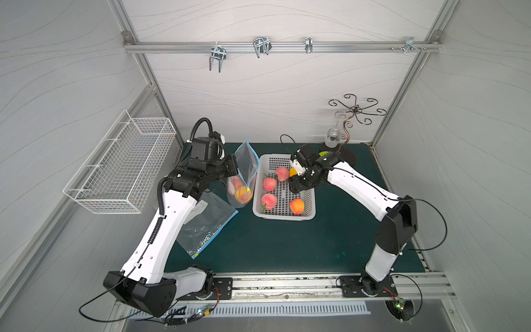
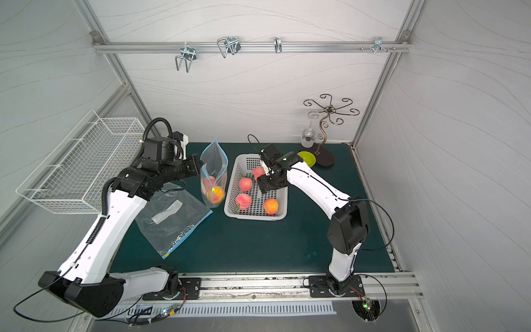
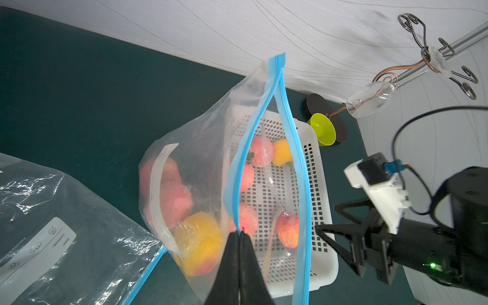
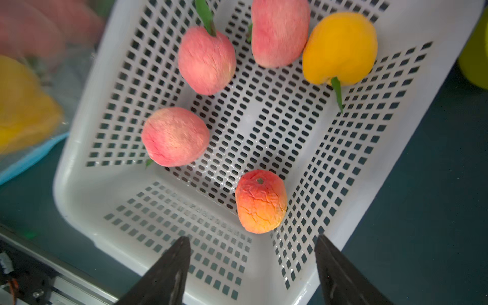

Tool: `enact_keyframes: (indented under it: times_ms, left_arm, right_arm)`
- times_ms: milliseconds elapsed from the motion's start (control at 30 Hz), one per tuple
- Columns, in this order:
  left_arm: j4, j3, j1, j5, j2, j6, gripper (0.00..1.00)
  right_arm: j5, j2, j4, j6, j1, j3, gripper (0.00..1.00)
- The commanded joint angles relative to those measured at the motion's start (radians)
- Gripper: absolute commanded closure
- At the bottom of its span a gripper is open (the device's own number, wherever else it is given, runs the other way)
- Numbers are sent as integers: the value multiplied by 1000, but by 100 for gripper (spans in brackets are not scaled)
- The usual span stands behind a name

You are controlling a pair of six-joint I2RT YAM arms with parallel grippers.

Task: Place the peach in a zip-top bag and seal the zipper
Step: Pick up the peach from the basket.

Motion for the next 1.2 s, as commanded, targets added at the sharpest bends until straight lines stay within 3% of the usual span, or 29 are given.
enact_keyframes:
  times_ms: [0,467,733,833,1000,1167]
  left_arm:
    - [53,1,4,2,-22,-8,100]
    - [52,-4,4,-1,-30,-8,100]
    - [51,2,4,-1,-29,-7,100]
    - [52,1,4,-1,-27,-7,100]
    - [52,1,4,9,-26,-9,100]
    - [52,-1,4,14,-27,-10,100]
  right_arm:
    - [39,36,-53,-5,23,-28,24]
    - [107,186,10,59,48,-78,23]
    - [130,207,52,89,47,-107,33]
    - [88,175,65,94,42,-106,40]
    - [-11,58,96,96,20,-78,43]
    - [-220,-93,191,106,-38,-48,46]
